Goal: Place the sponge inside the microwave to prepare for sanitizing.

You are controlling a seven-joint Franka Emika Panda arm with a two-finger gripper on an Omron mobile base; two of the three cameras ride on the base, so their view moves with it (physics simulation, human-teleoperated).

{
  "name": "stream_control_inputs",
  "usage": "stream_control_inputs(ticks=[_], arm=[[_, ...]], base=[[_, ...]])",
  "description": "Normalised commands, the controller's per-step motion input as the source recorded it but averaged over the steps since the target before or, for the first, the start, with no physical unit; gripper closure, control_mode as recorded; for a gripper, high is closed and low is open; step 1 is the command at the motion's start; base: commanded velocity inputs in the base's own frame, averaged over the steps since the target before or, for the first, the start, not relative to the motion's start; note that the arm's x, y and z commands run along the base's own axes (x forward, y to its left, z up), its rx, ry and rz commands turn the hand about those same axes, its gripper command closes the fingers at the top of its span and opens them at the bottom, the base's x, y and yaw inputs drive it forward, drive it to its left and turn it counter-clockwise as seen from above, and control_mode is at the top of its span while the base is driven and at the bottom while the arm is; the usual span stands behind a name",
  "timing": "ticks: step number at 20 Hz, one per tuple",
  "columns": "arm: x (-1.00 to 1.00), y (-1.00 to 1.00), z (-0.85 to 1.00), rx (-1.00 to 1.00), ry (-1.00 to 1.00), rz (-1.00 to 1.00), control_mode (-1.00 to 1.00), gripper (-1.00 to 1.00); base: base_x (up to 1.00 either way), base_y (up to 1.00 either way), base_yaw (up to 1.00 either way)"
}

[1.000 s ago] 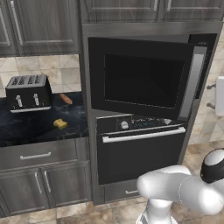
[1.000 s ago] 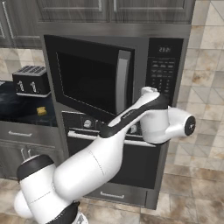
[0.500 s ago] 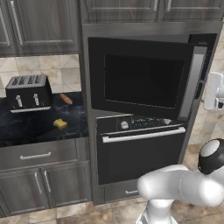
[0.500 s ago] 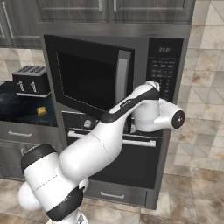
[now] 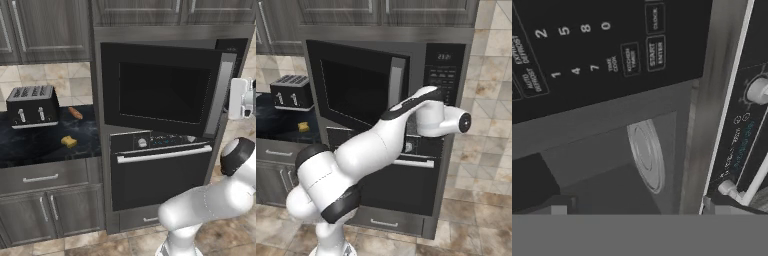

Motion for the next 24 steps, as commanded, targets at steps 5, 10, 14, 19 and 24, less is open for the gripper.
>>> stream_control_inputs(ticks=[5,10,14,19,24], arm=[[0.34,0.03,0.00,0.10,0.00,0.11,-1.00,-1.00],[0.22,0.03,0.00,0.13,0.00,0.10,-1.00,-1.00],[0.09,0.00,0.00,0.10,0.00,0.11,-1.00,-1.00],[0.01,0.05,0.00,0.04,-0.01,0.13,-1.00,-1.00],[-0.04,0.18,0.00,-0.01,-0.03,0.11,-1.00,-1.00]], base=[[0.00,0.00,0.00],[0.00,0.00,0.00],[0.00,0.00,0.00],[0.00,0.00,0.00],[0.00,0.00,0.00]])
